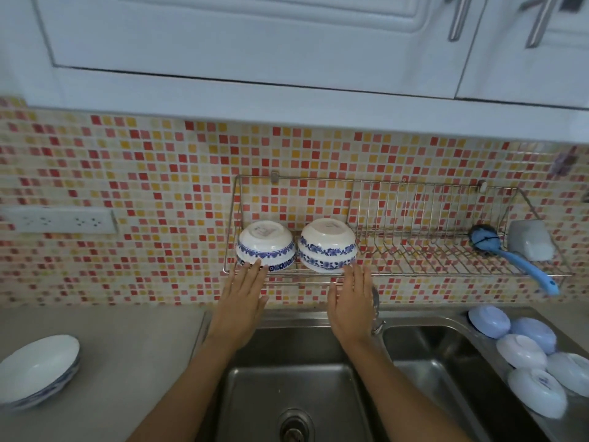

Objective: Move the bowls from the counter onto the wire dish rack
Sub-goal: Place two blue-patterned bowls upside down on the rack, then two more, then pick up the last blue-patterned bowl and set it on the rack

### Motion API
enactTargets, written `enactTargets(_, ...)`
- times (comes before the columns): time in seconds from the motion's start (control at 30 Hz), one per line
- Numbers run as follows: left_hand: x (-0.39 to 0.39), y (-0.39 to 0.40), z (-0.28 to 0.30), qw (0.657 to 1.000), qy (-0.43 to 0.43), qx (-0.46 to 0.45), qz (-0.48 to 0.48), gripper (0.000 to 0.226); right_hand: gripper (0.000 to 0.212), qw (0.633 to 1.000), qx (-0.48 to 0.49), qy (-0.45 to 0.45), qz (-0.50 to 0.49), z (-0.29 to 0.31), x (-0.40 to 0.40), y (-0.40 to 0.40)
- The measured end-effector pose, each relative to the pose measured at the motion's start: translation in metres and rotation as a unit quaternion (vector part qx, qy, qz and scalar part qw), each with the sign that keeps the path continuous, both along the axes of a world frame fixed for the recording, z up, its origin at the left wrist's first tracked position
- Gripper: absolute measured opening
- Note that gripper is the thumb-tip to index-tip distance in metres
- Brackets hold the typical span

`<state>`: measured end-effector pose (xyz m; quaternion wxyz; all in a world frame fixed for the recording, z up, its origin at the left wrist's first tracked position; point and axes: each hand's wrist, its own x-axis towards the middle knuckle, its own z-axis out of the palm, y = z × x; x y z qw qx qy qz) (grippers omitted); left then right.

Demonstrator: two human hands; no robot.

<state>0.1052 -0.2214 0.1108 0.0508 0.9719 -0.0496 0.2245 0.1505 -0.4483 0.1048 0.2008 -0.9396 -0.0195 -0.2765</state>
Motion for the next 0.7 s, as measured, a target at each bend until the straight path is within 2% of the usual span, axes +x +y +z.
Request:
enactTargets(0.17,-0.025,0.006,-0.015,0.999,0.005,-0.031,-0.002,0.062,0.073,0.998,0.053,0.019,-0.004,-0.008,-0.020,0.030)
enactTargets(0.3,-0.054,0.047,-0.059,0.983,0.087,-0.153,0.053,0.073,0.071,0.996,0.045,0.078,0.014,-0.050,-0.042,0.072)
enactTargets(0.4,-0.081,0.100,-0.087,0.969,0.115,-0.185,0.120,0.076,0.070,0.984,-0.007,0.170,0.049,-0.099,-0.063,0.122)
enactTargets(0.53,-0.111,0.188,-0.102,0.960,0.123,-0.174,0.179,0.094,0.069,0.958,-0.091,0.246,0.116,-0.156,-0.085,0.201)
enactTargets(0.6,-0.123,0.237,-0.108,0.949,0.125,-0.185,0.224,0.099,0.069,0.944,-0.112,0.266,0.160,-0.166,-0.095,0.246)
enactTargets(0.7,-0.140,0.302,-0.115,0.921,0.127,-0.229,0.288,0.088,0.079,0.924,-0.087,0.300,0.219,-0.147,-0.115,0.310)
